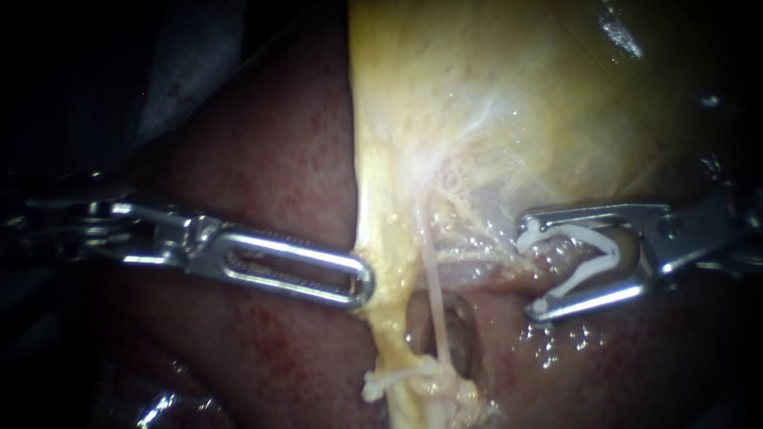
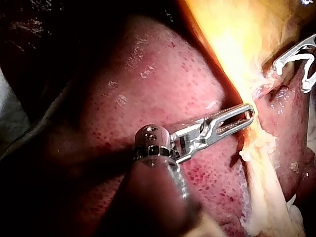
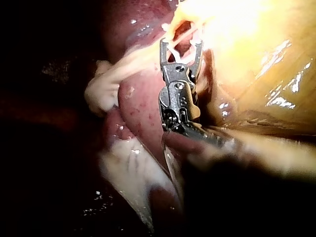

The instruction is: Clipping second clip left tube

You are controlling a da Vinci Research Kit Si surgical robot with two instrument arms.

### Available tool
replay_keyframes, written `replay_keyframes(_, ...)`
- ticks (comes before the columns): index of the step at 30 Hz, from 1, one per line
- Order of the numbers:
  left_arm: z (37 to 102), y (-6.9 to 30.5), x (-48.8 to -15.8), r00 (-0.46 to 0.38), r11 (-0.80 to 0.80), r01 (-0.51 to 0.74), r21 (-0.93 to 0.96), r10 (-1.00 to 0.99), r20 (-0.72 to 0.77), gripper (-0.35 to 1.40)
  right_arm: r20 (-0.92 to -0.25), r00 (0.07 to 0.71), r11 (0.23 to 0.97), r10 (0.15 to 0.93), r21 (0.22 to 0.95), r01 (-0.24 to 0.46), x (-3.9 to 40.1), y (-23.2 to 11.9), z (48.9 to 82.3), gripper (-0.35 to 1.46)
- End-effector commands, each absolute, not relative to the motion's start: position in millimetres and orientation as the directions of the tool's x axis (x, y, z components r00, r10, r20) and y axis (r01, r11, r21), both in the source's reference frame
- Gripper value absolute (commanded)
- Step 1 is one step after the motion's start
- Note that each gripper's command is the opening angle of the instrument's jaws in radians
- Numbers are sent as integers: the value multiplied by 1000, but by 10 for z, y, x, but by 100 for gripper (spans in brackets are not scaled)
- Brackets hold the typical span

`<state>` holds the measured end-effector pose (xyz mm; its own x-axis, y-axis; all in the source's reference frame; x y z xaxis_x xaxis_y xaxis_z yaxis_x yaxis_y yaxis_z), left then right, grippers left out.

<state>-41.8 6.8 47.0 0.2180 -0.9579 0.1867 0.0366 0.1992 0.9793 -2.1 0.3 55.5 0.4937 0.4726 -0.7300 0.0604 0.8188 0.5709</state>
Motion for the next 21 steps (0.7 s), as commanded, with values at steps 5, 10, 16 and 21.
replay_keyframes(5, 465, 72, -413, 212, 196, 39, 980, -960, 184, -35, -734, 496, 813, 464, 575, 89, -2, -15, 567, 55)
replay_keyframes(10, 465, 73, -412, 209, 196, 41, 980, -960, 184, -35, -741, 497, 805, 451, 578, 131, 24, -40, 583, 55)
replay_keyframes(16, 471, 76, -409, 207, 197, 43, 980, -961, 184, -35, -727, 506, 780, 465, 606, 154, 49, -65, 603, 53)
replay_keyframes(21, 471, 77, -409, 205, 197, 45, 979, -961, 184, -35, -717, 517, 769, 467, 618, 163, 60, -77, 620, 52)
